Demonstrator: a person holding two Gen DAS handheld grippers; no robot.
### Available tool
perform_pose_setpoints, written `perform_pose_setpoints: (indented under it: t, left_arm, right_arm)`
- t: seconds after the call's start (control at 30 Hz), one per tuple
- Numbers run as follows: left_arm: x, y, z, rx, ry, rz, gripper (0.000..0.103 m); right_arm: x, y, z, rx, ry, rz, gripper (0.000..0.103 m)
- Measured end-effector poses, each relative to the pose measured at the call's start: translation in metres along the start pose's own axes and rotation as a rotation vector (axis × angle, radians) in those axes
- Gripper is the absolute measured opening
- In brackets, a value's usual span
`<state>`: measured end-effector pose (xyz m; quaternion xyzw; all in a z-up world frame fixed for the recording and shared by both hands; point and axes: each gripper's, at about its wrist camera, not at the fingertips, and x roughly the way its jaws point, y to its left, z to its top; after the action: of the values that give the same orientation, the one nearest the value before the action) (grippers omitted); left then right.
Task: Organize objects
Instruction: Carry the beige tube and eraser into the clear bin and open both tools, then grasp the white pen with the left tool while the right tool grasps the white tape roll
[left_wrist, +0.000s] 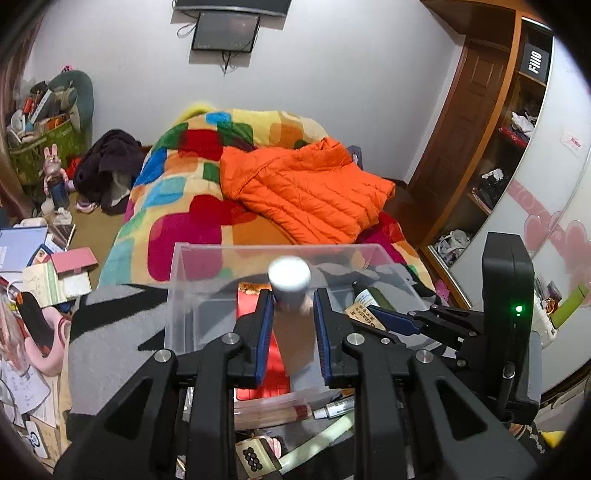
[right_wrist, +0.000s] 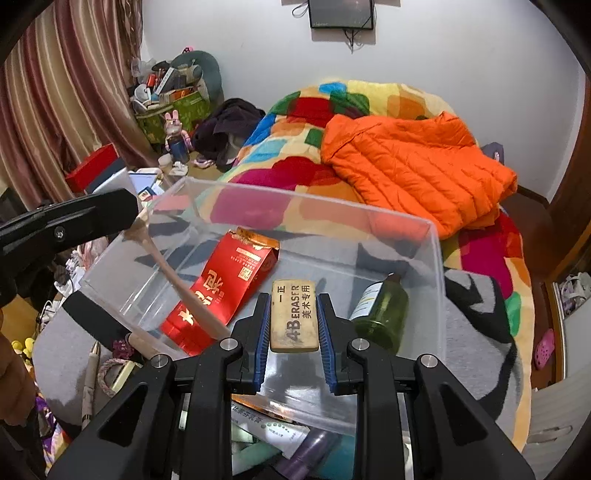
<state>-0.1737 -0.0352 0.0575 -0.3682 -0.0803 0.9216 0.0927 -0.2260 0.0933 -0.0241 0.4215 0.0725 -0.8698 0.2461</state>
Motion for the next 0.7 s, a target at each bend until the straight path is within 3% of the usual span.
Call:
perform_pose_setpoints:
  t: [0.27,0.47,0.53,0.6,0.7]
  left_arm:
    - [0.008,0.002,-0.010,0.034,0.032,0.038,0.022]
    - [-0.002,-0.002,-0.016,0.067,0.005,0.082,0.044]
    - [-0.009,-0.004,-0.018,0.077,-0.007,0.096,0.056]
    - [-0.016,-0.005,-0.020,0.082,-0.021,0.108,0.064]
    - [-0.027,-0.008,-0.026,0.100,-0.043,0.158,0.079]
  right_arm:
    - [0.002,0.008,-0.002,-0.031,0.005,-0.032,0.023]
    - [-0.017,0.008,-0.002,-0.028,-0.042,-0.045,0.034]
    - [-0.029,0.007,-0.004,-0.027,-0.067,-0.047,0.039]
    - [-0.040,0.004,-0.006,-0.020,-0.093,-0.051,0.050]
    - [-0.056,0.000,-0.010,-0.014,-0.123,-0.061,0.057]
